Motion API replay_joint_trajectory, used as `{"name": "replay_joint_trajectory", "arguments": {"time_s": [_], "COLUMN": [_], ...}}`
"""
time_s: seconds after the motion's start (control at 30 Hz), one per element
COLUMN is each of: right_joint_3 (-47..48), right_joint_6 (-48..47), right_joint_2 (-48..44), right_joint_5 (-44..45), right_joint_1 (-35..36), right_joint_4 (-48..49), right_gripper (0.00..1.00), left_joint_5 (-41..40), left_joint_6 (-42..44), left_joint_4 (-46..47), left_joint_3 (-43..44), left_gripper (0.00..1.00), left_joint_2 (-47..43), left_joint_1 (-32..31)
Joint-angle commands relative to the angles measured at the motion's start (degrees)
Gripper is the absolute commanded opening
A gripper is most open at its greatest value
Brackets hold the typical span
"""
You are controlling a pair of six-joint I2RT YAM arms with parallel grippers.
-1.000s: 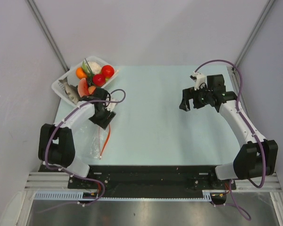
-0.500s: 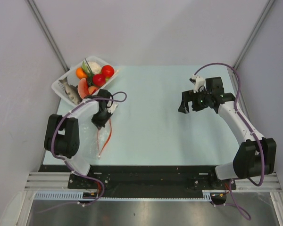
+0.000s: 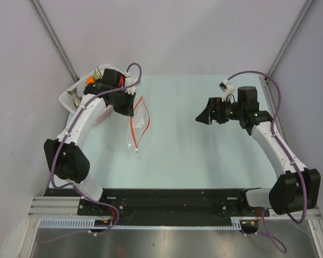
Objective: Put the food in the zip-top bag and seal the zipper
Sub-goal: Pick up the zipper food storage bag at the center of the board.
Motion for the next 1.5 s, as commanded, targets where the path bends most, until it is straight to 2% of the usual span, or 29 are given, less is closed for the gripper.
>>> {"name": "replay_joint_trajectory", "arguments": {"time_s": [0.0,0.27,0.4,0.57,0.83,1.03,1.07,1.13,1.17,1.23,1.33,1.43,1.47], "right_joint_3": [5.84,10.43,10.17,11.74,10.79,11.40,11.49,11.66,11.66,11.58,10.88,10.17,10.17], "right_joint_6": [5.42,12.71,13.50,13.51,14.74,12.63,12.37,11.66,11.49,11.22,11.31,11.31,11.31], "right_joint_2": [-4.40,-0.45,1.22,3.67,3.95,6.05,6.06,5.88,5.53,5.18,3.95,2.46,2.11], "right_joint_5": [-0.96,2.11,3.87,6.51,6.85,11.16,11.60,12.48,12.49,12.75,12.92,12.66,12.49], "right_joint_1": [4.25,10.76,13.66,16.21,17.09,17.88,17.80,17.27,16.48,15.60,12.88,10.42,9.98], "right_joint_4": [7.83,11.17,14.06,16.88,19.70,19.35,19.17,18.56,18.38,16.89,14.96,13.64,12.76], "right_gripper": [1.00,0.94,0.91,0.81,0.80,0.54,0.41,0.28,0.16,0.02,0.00,0.00,0.00], "left_joint_5": [11.38,16.30,18.42,19.56,17.62,20.88,21.14,21.06,20.97,20.70,20.26,21.22,21.41], "left_joint_6": [-5.87,-13.33,-18.16,-20.72,-23.01,-25.47,-25.56,-25.82,-25.74,-25.30,-23.89,-20.91,-19.68], "left_joint_4": [1.31,6.93,11.15,13.96,16.25,18.45,18.63,18.63,18.45,18.45,18.80,18.46,18.19], "left_joint_3": [7.40,15.32,14.97,13.57,11.63,10.58,10.49,10.31,10.49,10.49,10.32,11.62,12.33], "left_gripper": [0.00,0.00,0.00,0.00,0.00,0.00,0.00,0.00,0.00,0.00,0.00,0.37,0.71], "left_joint_2": [-0.09,2.55,2.29,2.38,2.38,2.82,2.82,2.91,2.99,3.08,3.08,3.61,3.87], "left_joint_1": [-3.20,-6.46,-6.72,-7.07,-7.25,-7.60,-7.69,-7.69,-7.60,-7.60,-7.60,-7.51,-7.17]}}
